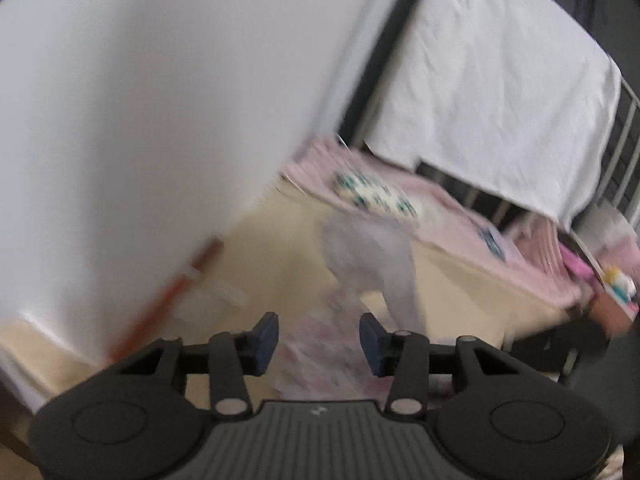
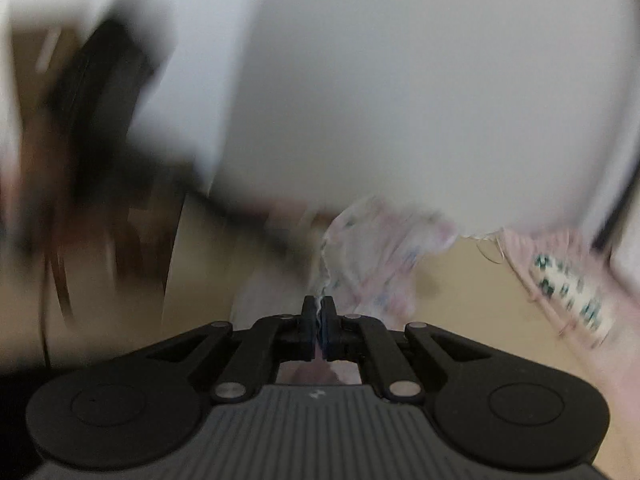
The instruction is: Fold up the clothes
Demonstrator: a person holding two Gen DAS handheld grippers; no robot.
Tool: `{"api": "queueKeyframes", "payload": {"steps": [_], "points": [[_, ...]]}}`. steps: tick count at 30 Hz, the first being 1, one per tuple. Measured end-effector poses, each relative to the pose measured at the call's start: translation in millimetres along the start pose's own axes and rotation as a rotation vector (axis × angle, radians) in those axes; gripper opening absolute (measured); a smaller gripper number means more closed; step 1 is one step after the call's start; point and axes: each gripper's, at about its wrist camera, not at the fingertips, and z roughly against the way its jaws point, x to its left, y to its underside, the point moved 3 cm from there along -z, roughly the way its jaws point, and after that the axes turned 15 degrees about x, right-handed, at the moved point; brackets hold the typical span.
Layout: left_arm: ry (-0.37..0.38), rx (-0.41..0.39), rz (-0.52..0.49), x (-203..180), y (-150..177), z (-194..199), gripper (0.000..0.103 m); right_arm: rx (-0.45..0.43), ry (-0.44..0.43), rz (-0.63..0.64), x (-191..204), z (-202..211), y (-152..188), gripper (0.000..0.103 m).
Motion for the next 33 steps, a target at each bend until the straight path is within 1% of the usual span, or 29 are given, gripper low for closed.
{"api": "queueKeyframes", "payload": {"steps": [1, 2, 3, 4, 5, 7, 9, 10, 11, 12, 13, 14, 15, 16, 18, 19, 20, 21, 22, 23, 24, 25, 26, 28, 29, 30, 31, 32, 33], "points": [[0.014, -0.005, 0.008, -0.6, -0.1, 4.2, 0.05, 0.045, 0.022, 0.046, 10.1, -7.1, 2.9, 0.002], [0.029, -0.01, 0.012, -2.3, 0.2, 7.3, 0.05, 0.059, 0.026, 0.059, 13.5, -9.5, 3.8, 0.005], [0.043, -0.018, 0.01, -6.5, -0.1, 8.1, 0.051, 0.064, 0.025, 0.059, 14.8, -10.1, 4.0, 0.005], [0.052, -0.03, 0.004, -11.9, -1.6, 7.6, 0.054, 0.068, 0.024, 0.06, 16.0, -10.7, 4.1, 0.005], [0.047, -0.042, -0.006, -17.8, -5.1, 5.7, 0.056, 0.064, 0.016, 0.046, 14.3, -9.0, 2.6, 0.005], [0.005, -0.066, -0.031, -30.6, -16.1, 0.1, 0.056, 0.05, 0.011, 0.006, 7.1, -5.5, 2.8, 0.006], [-0.038, -0.076, -0.053, -43.2, -28.0, -3.1, 0.061, 0.052, 0.017, -0.033, 1.0, -4.8, 4.5, 0.005], [-0.051, -0.049, -0.082, -50.8, -34.4, -11.2, 0.072, 0.053, 0.019, -0.038, -0.9, -8.1, 5.0, 0.005], [-0.062, -0.01, -0.119, -58.8, -37.7, -22.7, 0.075, 0.054, 0.022, -0.037, -2.2, -12.8, 5.4, 0.005], [-0.077, 0.03, -0.15, -65.2, -38.2, -33.9, 0.074, 0.053, 0.015, -0.032, 0.4, -12.9, 6.2, 0.005], [-0.089, 0.073, -0.165, -69.0, -37.3, -45.1, 0.06, 0.052, 0.006, -0.027, 4.7, -11.2, 7.2, 0.005], [-0.099, 0.12, -0.162, -70.1, -34.7, -56.2, 0.019, 0.053, 0.015, -0.042, 4.7, -11.5, 8.1, 0.005], [-0.109, 0.167, -0.16, -71.2, -32.2, -67.3, 0.0, 0.056, 0.031, -0.065, 3.0, -12.6, 9.0, 0.005], [-0.105, 0.18, -0.142, -69.2, -28.7, -71.6, 0.003, 0.058, 0.048, -0.088, 1.3, -13.7, 9.9, 0.005], [-0.061, 0.12, -0.069, -57.2, -19.3, -61.9, 0.002, 0.063, 0.081, -0.135, -2.1, -15.8, 11.8, 0.006], [-0.026, 0.076, -0.024, -50.2, -13.0, -52.6, 0.002, 0.055, 0.085, -0.2, -11.7, -12.5, 14.6, 0.009], [0.009, 0.041, 0.024, -44.1, -5.9, -45.2, 0.002, 0.042, 0.083, -0.281, -24.4, -7.6, 18.2, 0.021], [0.048, 0.007, 0.062, -39.6, 2.0, -39.0, 0.003, 0.029, 0.081, -0.362, -37.2, -2.6, 21.8, 0.029], [0.082, -0.021, 0.082, -38.2, 10.7, -35.1, 0.003, -0.007, 0.033, -0.449, -51.3, 3.8, 22.9, 0.046], [0.105, -0.046, 0.095, -38.2, 19.4, -32.2, 0.003, -0.052, -0.035, -0.536, -66.1, 10.8, 22.8, 0.056], [0.106, -0.064, 0.099, -40.2, 26.4, -31.6, 0.003, -0.097, -0.103, -0.623, -81.1, 18.0, 22.7, 0.058], [0.083, -0.075, 0.094, -44.4, 31.8, -33.5, 0.003, -0.142, -0.171, -0.71, -96.1, 25.3, 22.6, 0.062], [0.055, -0.085, 0.075, -49.2, 36.4, -34.8, 0.003, -0.164, -0.233, -0.733, -101.6, 26.0, 15.4, 0.071], [0.012, -0.112, 0.005, -60.1, 42.1, -36.0, 0.004, -0.191, -0.35, -0.729, -105.0, 22.6, -4.3, 0.084], [-0.006, -0.126, -0.03, -65.5, 44.7, -36.6, 0.007, -0.165, -0.377, -0.725, -104.2, 15.0, -15.3, 0.084], [-0.013, -0.133, -0.048, -69.5, 45.2, -39.1, 0.011, -0.105, -0.373, -0.722, -103.8, 1.5, -24.0, 0.083], [-0.01, -0.12, -0.046, -70.3, 45.1, -42.1, 0.022, -0.037, -0.363, -0.719, -103.8, -13.5, -31.5, 0.068], [-0.002, -0.106, -0.039, -67.6, 46.5, -40.2, 0.036, 0.008, -0.369, -0.706, -104.5, -25.7, -35.9, 0.017], [0.013, -0.104, -0.03, -63.2, 47.9, -34.8, 0.039, 0.044, -0.381, -0.69, -105.4, -36.9, -39.2, 0.003]]}}
